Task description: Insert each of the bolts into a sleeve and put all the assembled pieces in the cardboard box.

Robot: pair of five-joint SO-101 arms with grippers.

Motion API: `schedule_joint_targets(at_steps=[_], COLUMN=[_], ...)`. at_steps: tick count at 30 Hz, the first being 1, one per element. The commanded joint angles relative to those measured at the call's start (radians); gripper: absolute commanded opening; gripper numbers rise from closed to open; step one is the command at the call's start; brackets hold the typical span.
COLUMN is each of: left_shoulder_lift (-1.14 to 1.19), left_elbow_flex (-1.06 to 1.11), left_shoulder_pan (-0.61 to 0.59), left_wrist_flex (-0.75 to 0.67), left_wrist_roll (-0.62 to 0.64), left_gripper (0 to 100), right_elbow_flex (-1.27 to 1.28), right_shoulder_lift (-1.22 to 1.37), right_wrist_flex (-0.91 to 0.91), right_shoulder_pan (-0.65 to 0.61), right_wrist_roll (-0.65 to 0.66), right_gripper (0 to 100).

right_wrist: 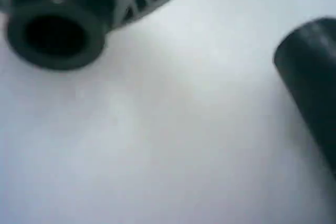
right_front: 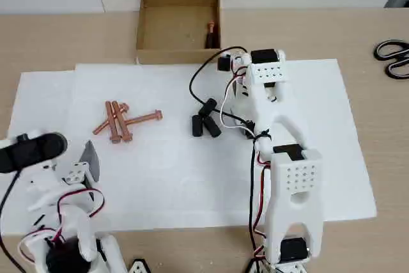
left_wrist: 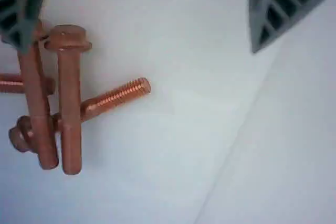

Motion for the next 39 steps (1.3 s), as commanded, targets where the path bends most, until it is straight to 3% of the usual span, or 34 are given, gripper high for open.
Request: schedule_joint_targets(at_steps=[1, 5, 14, 20, 23, 31, 39], left_shoulder_lift=[0.212, 0.542, 1.214, 1.531, 1.651, 1.91, 2.137], left_elbow_flex=[-0.194, -0.429, -0.885, -1.067, -1.118, -1.279, -1.446], left_shoulder_pan=[0.003, 0.008, 0.16, 0.347, 0.419, 0.453, 0.448], left_wrist_flex=[0.005, 0.014, 0.183, 0.288, 0.27, 0.133, 0.129], left_wrist_roll=[-0.006, -0.005, -0.02, -0.431, -0.554, -0.609, -0.655], left_gripper=[26, 25, 25, 25, 25, 25, 25], right_elbow_flex=[-0.012, -0.008, 0.031, 0.037, 0.037, 0.037, 0.037], right_shoulder_lift=[-0.156, -0.228, -0.228, -0.229, -0.229, -0.229, -0.228], right_wrist_flex=[0.021, 0.021, 0.022, 0.022, 0.022, 0.022, 0.022], right_shoulder_pan=[0.005, 0.005, 0.008, 0.008, 0.008, 0.008, 0.005], right_wrist_roll=[0.009, 0.009, 0.009, 0.009, 0.009, 0.003, 0.003], right_gripper=[0.5, 0.4, 0.4, 0.4, 0.4, 0.4, 0.4])
